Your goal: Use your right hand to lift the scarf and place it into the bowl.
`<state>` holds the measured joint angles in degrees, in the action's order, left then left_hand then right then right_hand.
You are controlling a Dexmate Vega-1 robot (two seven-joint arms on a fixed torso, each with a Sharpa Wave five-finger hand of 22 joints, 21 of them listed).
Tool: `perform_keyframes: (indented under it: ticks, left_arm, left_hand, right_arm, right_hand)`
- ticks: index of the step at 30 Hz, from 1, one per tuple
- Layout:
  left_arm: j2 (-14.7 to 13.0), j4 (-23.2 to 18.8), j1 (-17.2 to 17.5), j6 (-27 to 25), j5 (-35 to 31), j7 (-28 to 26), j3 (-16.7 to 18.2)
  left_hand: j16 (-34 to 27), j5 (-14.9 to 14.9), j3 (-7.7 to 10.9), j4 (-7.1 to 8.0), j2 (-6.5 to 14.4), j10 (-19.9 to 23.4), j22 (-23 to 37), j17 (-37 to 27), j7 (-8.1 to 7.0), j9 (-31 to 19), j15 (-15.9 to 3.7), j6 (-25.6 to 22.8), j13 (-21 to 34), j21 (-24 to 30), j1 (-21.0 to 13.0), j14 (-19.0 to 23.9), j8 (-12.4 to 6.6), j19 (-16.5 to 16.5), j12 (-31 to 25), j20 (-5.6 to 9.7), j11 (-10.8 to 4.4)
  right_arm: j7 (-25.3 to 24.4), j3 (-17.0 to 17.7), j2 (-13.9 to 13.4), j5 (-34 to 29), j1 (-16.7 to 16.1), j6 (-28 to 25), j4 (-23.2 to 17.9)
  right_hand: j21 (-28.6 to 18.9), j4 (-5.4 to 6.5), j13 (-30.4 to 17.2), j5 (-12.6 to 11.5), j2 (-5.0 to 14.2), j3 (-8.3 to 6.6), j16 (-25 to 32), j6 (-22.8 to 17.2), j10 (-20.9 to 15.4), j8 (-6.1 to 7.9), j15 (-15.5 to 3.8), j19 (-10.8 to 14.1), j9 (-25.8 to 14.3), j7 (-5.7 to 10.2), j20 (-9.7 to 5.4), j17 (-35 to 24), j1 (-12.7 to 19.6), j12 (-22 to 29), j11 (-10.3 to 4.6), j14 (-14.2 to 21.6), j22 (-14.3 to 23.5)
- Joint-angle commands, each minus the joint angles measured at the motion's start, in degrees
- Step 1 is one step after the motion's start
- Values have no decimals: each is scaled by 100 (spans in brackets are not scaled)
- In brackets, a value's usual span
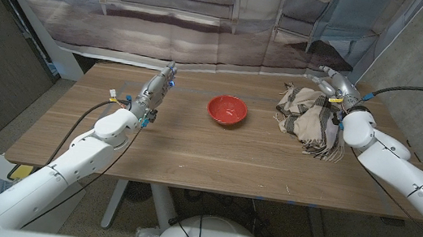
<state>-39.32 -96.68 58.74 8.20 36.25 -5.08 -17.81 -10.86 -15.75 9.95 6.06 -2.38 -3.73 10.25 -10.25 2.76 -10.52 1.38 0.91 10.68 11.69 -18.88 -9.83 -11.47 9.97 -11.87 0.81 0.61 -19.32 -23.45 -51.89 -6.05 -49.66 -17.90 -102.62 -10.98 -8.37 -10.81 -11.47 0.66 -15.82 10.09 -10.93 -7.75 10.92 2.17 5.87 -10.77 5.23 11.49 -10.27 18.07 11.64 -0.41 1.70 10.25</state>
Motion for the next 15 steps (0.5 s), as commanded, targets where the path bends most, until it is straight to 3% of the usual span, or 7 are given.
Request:
perform_keyframes:
  ticks: [1,9,15]
  left_arm:
    - [-9,-53,59,0,13,-42,41]
    - [11,-6,45,29,1,-11,19]
    - [25,-9,48,21,0,-41,20]
  left_hand:
    - [-1,-12,-21,14,54,18,34,-22,1,-23,27,-36,6,0,-14,-80,-25,491,-9,-64,-22]
    - [-4,-11,-30,14,59,21,35,-22,2,-23,23,-45,7,0,-16,-68,-24,494,-8,-90,-24]
    - [-2,-10,-35,13,63,21,35,-23,-8,-23,20,-49,7,5,-17,-69,-23,482,-7,-92,-29]
  right_arm:
    - [124,-128,-71,-241,44,-603,-233]
    - [317,-310,-118,-399,167,-1023,-349]
    - [435,-442,-161,-533,255,-1231,-406]
  right_hand:
    - [17,13,-16,-53,-53,32,-5,20,48,-1,54,-8,-29,37,82,-21,-6,-6,-9,-70,27]
    - [-5,-7,-21,-88,-100,30,2,357,371,-62,187,-16,-30,6,90,-18,69,-66,151,-241,29]
    - [-22,-34,-24,-103,-105,6,10,503,494,-63,335,6,-30,-28,87,-13,163,-68,181,-297,30]
